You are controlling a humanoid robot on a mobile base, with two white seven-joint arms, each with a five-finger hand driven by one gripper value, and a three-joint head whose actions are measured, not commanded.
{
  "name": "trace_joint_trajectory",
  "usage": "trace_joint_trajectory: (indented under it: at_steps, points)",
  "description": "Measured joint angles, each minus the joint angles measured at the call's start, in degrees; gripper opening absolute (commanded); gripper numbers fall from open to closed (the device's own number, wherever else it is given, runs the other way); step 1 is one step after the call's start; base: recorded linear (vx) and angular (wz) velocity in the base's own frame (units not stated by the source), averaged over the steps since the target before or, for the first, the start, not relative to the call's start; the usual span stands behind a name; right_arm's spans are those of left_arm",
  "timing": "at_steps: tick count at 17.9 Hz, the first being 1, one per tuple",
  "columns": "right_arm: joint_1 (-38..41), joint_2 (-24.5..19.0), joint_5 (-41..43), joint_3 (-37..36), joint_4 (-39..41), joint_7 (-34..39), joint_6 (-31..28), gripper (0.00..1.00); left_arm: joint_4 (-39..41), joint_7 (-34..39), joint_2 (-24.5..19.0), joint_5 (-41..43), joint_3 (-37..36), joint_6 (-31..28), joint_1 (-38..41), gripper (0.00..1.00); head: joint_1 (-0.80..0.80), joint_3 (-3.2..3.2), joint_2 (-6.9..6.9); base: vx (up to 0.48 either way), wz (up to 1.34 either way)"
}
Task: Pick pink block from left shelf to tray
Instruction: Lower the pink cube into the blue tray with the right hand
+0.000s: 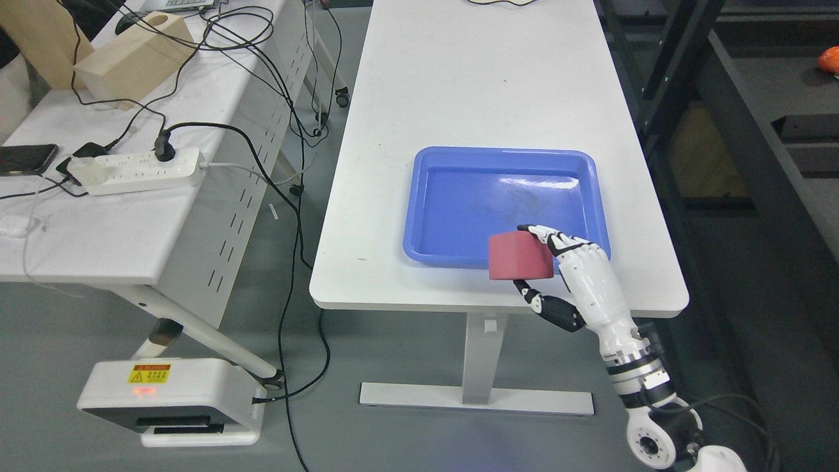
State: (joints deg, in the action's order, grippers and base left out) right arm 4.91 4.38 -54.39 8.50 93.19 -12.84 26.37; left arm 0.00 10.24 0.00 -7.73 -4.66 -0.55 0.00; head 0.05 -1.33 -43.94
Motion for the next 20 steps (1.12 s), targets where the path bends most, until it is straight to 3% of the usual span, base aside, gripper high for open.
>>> trace_joint_trajectory:
  at_steps: [6,12,17,20]
  points:
    - [-1.8,0.8,-0.3,0.7,-0.1,0.3,0.5,0.06,0.0,0.0,0.0,0.0,0.0,0.0,0.0,1.0,0.0,0.0,0.0,0.168,-0.01]
    - [-2.5,1.4,-0.6,1.7,-0.4,6.9,0.8,0.06,0.0,0.0,0.0,0.0,0.0,0.0,0.0,1.0,0.0,0.0,0.0,0.122,-0.01]
    - [-2.6,1.9,-1.3,2.0,-0.6,7.9,-1.3,0.06,0.0,0.0,0.0,0.0,0.0,0.0,0.0,1.0,0.0,0.0,0.0,0.07,0.0]
    - [-2.6,2.1,-2.6,2.2,-0.8,8.3,-2.3,0.14,0.0,0.0,0.0,0.0,0.0,0.0,0.0,1.0,0.0,0.0,0.0,0.045,0.0]
